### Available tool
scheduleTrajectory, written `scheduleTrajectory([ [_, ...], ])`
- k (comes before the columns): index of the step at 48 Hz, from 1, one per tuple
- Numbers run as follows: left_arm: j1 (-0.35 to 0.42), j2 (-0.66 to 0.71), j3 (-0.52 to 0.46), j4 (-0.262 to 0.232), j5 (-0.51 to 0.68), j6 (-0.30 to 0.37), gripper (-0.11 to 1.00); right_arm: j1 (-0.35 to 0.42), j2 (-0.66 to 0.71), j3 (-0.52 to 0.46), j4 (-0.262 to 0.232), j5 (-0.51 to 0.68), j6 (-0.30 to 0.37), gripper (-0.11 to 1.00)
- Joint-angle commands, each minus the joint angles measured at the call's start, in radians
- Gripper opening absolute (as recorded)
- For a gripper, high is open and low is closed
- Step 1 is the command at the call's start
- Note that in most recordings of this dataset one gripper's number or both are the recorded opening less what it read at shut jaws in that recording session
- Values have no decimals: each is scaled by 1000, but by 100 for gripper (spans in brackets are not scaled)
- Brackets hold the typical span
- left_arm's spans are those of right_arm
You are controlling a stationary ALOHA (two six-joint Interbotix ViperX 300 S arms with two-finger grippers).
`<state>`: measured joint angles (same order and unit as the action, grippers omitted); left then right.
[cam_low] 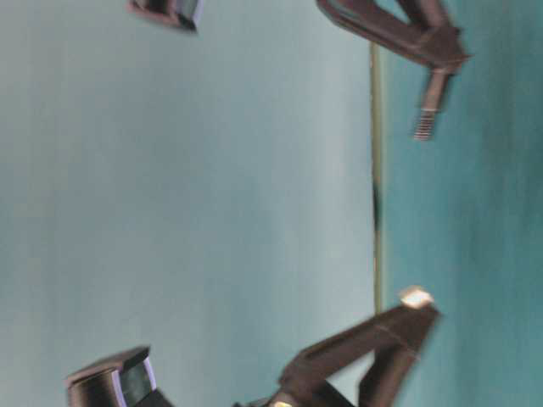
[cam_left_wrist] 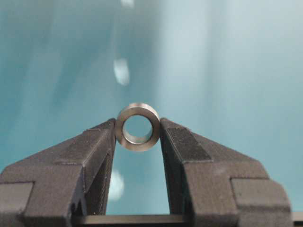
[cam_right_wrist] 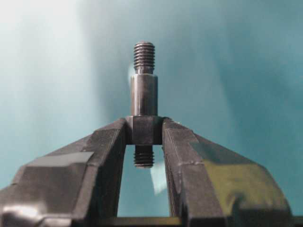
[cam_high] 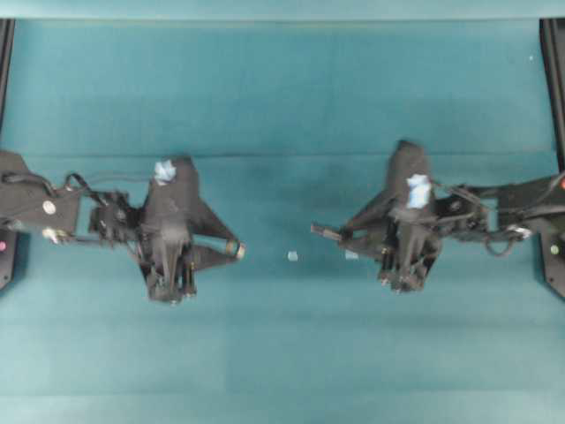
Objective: Insert the washer onto the shaft with both hands.
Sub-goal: 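Lift both parts and bring the washer toward the shaft tip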
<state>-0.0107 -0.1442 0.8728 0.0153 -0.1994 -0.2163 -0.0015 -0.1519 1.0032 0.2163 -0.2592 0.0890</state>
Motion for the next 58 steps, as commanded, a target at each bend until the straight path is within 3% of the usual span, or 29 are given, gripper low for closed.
scheduleTrajectory([
  [1,17,-28,8,2,-97,-28,35,14,-23,11,-8,-84,9,1],
  [11,37,-28,12,2,-212,-44,35,48,11,12,-81,-193,9,1],
  [26,37,-26,8,2,-233,-67,35,57,72,-60,-169,-224,6,1],
  [58,0,35,-54,2,-267,-69,35,14,97,-94,-175,-259,-32,1],
])
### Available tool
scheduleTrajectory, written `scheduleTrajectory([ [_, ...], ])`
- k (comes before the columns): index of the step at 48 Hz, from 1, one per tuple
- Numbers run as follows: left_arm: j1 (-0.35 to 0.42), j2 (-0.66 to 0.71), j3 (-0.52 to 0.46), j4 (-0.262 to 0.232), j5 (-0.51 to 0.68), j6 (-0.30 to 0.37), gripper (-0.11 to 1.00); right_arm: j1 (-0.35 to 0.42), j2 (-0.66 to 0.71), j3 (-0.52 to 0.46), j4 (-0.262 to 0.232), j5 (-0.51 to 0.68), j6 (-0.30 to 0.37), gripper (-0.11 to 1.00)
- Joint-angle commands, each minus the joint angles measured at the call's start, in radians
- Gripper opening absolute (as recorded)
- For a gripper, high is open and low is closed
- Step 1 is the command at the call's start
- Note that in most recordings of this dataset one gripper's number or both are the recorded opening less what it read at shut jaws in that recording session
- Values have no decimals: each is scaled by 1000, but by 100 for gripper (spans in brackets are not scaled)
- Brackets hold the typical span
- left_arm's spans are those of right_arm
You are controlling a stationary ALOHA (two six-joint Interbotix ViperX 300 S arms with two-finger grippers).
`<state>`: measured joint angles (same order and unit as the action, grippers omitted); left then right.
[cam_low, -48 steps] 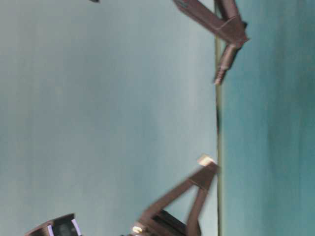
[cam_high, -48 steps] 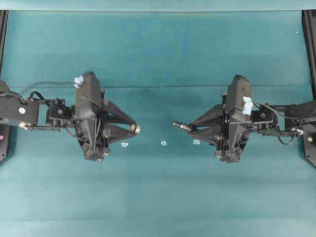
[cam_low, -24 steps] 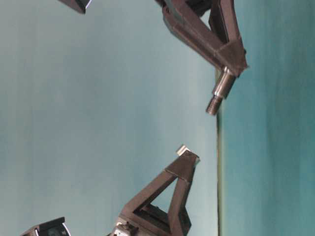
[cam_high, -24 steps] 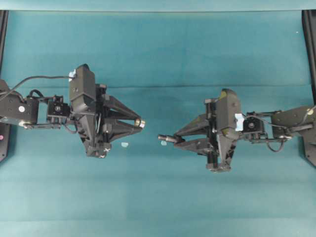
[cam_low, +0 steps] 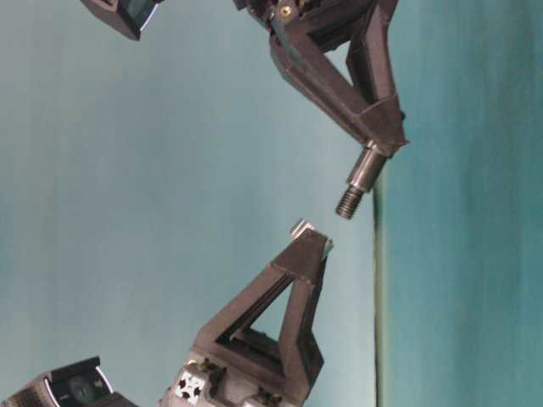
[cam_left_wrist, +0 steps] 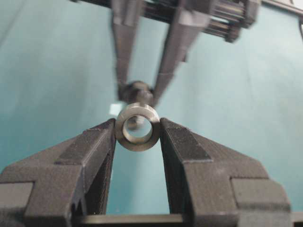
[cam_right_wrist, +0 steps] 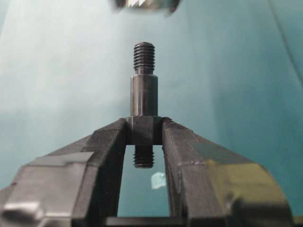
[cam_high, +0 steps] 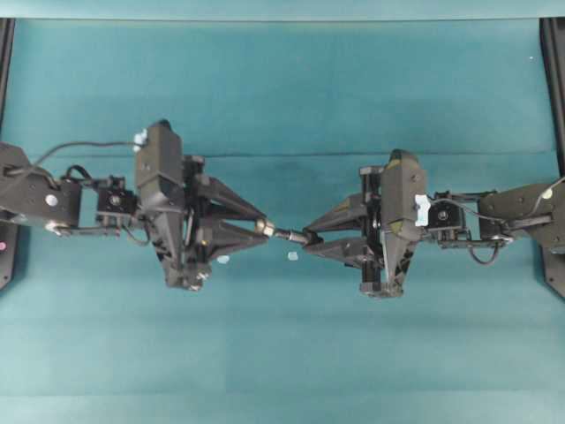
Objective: Insert the washer onto the shaft with both hands.
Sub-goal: 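Lift both parts and bring the washer toward the shaft tip, then push the washer with the left gripper down onto the right-held shaft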
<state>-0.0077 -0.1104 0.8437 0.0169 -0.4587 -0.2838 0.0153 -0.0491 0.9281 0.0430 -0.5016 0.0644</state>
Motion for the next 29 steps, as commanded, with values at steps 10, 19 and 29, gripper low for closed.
scheduleTrajectory([
  [10,-3,20,-29,2,-6,-2,35,-3,-5,-23,-2,-25,-6,1],
  [19,3,31,-31,0,-6,-2,35,-3,-6,-23,-2,-28,-6,1],
  [29,14,41,-34,2,-5,0,35,-3,-5,-25,-2,-26,-6,1],
])
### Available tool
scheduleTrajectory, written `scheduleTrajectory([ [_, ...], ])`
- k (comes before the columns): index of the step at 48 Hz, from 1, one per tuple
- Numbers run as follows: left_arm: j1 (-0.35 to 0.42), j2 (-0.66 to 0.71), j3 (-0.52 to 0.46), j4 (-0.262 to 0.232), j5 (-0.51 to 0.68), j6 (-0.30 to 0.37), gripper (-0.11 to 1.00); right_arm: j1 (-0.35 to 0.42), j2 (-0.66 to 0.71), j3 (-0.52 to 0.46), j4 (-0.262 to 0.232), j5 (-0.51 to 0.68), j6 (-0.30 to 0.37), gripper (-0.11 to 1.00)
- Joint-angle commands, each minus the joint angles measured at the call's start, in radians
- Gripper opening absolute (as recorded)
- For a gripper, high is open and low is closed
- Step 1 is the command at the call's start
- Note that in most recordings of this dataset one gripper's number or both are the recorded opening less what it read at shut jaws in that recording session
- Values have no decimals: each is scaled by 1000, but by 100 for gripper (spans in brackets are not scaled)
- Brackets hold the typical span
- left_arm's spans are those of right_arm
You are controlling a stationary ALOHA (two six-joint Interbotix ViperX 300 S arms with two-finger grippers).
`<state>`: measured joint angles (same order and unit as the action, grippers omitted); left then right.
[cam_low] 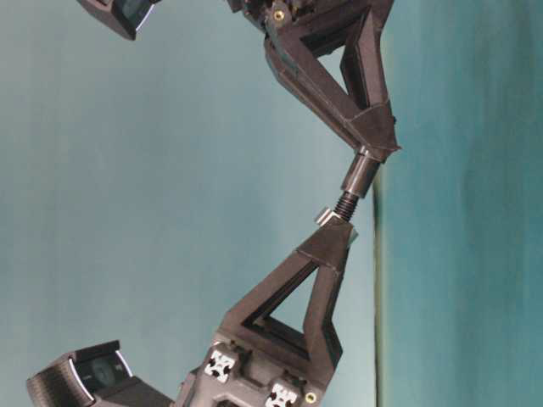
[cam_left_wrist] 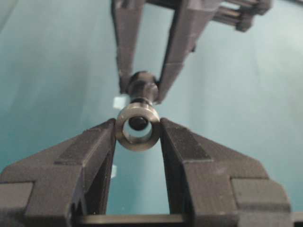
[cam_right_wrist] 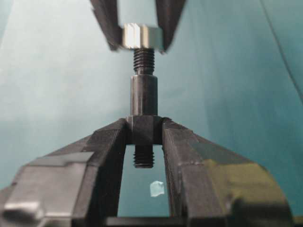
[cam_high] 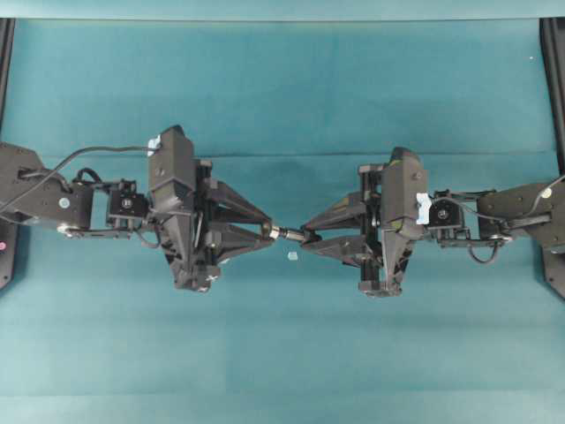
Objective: Insert the washer onto the shaft with both hands.
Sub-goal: 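Push the washer with the left gripper down onto the right-held shaft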
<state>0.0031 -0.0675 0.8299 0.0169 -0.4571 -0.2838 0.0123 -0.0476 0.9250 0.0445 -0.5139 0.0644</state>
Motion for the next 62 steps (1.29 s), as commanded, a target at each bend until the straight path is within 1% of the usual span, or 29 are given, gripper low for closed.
scheduleTrajectory([
  [1,3,0,-20,0,-6,0,35,0,-6,-21,-3,-14,-6,1],
  [43,2,92,-87,0,-6,2,35,-2,0,-28,-3,-6,-8,1],
  [62,2,123,-129,0,0,15,35,-2,0,-28,-3,28,-9,1],
])
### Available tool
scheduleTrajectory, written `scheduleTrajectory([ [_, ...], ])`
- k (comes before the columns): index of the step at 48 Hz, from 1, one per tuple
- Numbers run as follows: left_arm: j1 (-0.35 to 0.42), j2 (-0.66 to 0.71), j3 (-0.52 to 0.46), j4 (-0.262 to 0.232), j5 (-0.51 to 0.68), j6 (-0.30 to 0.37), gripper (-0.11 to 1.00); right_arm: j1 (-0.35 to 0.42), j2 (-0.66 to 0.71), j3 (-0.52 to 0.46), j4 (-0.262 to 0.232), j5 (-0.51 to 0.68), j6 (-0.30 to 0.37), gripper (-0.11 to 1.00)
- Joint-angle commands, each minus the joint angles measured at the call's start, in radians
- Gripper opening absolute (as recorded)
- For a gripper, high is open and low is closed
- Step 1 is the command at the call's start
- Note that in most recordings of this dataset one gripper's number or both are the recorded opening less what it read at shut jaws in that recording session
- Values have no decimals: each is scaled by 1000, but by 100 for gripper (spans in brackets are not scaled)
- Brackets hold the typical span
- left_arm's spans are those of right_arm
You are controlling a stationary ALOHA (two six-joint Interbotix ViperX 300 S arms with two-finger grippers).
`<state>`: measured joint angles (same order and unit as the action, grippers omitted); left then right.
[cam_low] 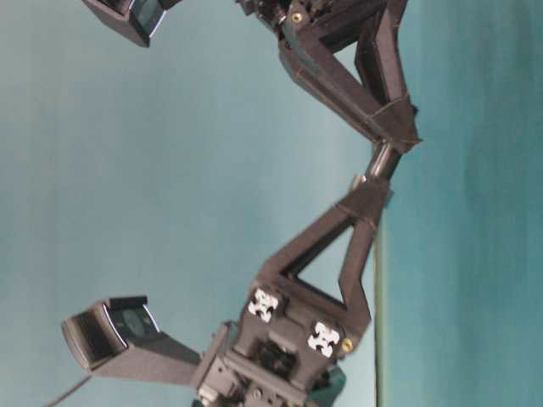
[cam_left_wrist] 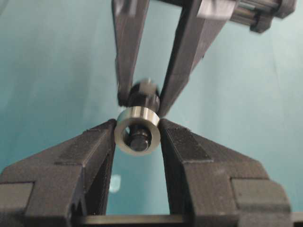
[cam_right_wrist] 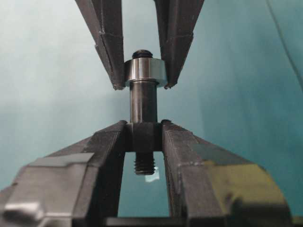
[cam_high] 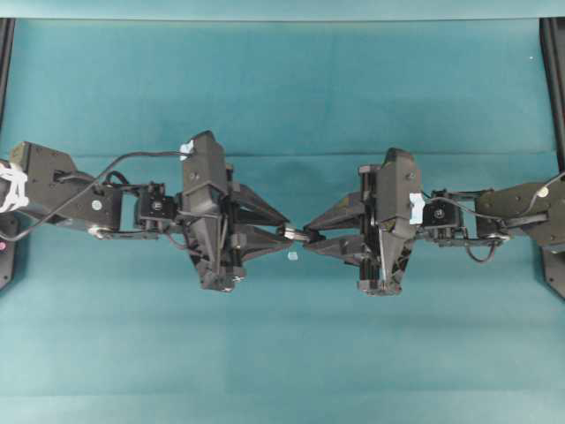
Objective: Insert the washer onto the shaft with both hands.
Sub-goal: 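Push the washer with the left gripper down onto the right-held shaft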
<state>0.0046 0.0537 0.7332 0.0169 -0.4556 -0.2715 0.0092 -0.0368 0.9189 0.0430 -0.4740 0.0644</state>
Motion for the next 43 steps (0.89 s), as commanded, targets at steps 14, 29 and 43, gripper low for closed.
scheduleTrajectory([
  [14,-3,5,-43,0,25,3,35,-2,-8,-23,-2,-12,-9,1],
  [29,-2,9,-52,0,32,5,35,-3,-5,-23,-2,-14,-9,1],
  [43,-2,28,-92,2,92,5,35,-6,-3,-23,-2,-14,-11,1],
])
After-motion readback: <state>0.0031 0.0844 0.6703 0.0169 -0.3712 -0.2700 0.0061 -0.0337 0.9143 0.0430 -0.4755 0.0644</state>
